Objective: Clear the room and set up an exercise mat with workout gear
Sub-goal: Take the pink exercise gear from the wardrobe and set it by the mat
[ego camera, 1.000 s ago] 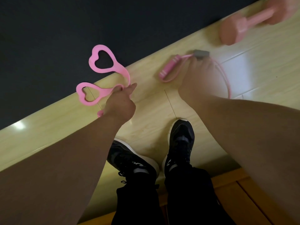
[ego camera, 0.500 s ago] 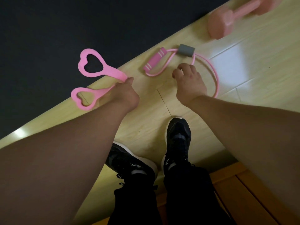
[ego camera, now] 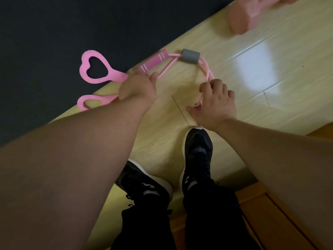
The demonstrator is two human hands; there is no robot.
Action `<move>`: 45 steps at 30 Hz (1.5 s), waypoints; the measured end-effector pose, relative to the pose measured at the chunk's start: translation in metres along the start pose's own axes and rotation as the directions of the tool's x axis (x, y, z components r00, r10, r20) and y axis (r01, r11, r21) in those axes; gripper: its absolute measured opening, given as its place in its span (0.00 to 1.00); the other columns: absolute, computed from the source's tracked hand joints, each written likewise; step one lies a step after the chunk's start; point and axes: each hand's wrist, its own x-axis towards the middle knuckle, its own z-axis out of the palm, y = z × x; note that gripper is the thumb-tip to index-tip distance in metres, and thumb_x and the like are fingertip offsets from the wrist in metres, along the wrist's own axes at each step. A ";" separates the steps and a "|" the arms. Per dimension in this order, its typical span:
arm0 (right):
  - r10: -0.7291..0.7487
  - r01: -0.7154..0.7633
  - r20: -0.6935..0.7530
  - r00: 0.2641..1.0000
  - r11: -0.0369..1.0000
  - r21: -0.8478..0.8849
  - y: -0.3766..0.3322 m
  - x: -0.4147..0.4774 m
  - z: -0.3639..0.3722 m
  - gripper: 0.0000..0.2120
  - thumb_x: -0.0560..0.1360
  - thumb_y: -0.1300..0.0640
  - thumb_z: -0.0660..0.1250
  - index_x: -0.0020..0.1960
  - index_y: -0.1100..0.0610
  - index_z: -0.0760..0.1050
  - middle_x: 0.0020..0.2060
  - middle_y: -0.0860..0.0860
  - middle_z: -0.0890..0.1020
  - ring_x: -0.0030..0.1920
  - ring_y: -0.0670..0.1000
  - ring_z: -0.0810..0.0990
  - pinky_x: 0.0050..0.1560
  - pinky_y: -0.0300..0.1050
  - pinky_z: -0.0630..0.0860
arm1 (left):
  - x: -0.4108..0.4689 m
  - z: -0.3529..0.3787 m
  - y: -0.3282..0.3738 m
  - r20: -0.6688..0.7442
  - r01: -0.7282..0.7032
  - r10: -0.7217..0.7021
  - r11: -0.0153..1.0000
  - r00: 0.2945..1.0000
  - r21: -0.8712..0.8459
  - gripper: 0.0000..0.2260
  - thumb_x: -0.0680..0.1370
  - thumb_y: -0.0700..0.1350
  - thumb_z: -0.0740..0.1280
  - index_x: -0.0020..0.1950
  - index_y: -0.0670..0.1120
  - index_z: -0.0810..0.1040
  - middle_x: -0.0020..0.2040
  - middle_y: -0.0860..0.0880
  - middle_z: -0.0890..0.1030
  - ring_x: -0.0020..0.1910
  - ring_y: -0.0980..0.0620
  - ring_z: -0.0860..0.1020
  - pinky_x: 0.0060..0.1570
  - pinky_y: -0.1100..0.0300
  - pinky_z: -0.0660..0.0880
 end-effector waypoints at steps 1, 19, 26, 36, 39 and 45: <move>0.041 -0.042 0.010 0.999 0.998 0.046 -0.002 -0.002 0.002 0.30 0.71 0.36 0.67 0.64 0.54 0.64 0.60 0.57 0.69 0.57 0.58 0.72 0.58 0.57 0.73 | 0.006 -0.001 0.002 -0.012 0.014 -0.015 1.000 1.000 -0.007 0.30 0.83 0.63 0.51 0.71 0.40 0.65 0.58 0.41 0.80 0.55 0.38 0.80 0.44 0.52 0.70; 0.367 -0.344 -0.139 0.920 0.925 0.163 0.013 0.052 -0.020 0.16 0.76 0.56 0.63 0.63 0.46 0.73 0.77 0.55 0.58 0.74 0.60 0.61 0.71 0.65 0.58 | -0.029 0.031 -0.068 0.145 0.000 -0.016 0.994 0.989 0.111 0.10 0.78 0.40 0.57 0.51 0.41 0.78 0.45 0.40 0.82 0.44 0.39 0.81 0.40 0.51 0.77; 0.500 -0.521 0.167 0.850 0.750 0.407 0.038 0.035 -0.016 0.39 0.68 0.61 0.64 0.74 0.38 0.59 0.79 0.55 0.45 0.75 0.61 0.58 0.67 0.64 0.69 | -0.026 0.035 -0.073 0.172 0.071 -0.072 0.997 0.982 0.012 0.09 0.78 0.38 0.58 0.47 0.40 0.78 0.42 0.40 0.83 0.41 0.39 0.83 0.44 0.49 0.81; 0.197 -0.198 0.089 0.976 0.980 0.006 0.022 0.026 0.010 0.18 0.78 0.51 0.64 0.64 0.57 0.68 0.61 0.60 0.72 0.62 0.63 0.72 0.61 0.60 0.69 | -0.032 0.030 -0.070 0.195 0.061 -0.067 0.998 0.979 0.034 0.09 0.78 0.36 0.59 0.40 0.42 0.75 0.36 0.44 0.79 0.33 0.46 0.78 0.27 0.58 0.68; 0.192 -0.194 0.048 0.980 0.980 0.042 0.014 0.029 0.011 0.11 0.79 0.60 0.61 0.61 0.56 0.70 0.58 0.60 0.74 0.60 0.63 0.73 0.58 0.58 0.70 | -0.033 0.031 -0.072 0.159 0.086 -0.080 0.996 0.984 -0.026 0.09 0.79 0.39 0.58 0.46 0.41 0.77 0.39 0.43 0.82 0.37 0.43 0.82 0.39 0.51 0.80; 0.224 -0.224 0.010 0.975 0.973 0.050 -0.010 0.053 -0.014 0.18 0.78 0.65 0.58 0.68 0.58 0.67 0.65 0.61 0.69 0.55 0.64 0.78 0.41 0.60 0.74 | -0.044 0.037 -0.079 0.074 0.050 -0.043 0.995 0.996 -0.087 0.10 0.83 0.47 0.54 0.55 0.44 0.73 0.43 0.43 0.81 0.39 0.41 0.82 0.44 0.45 0.81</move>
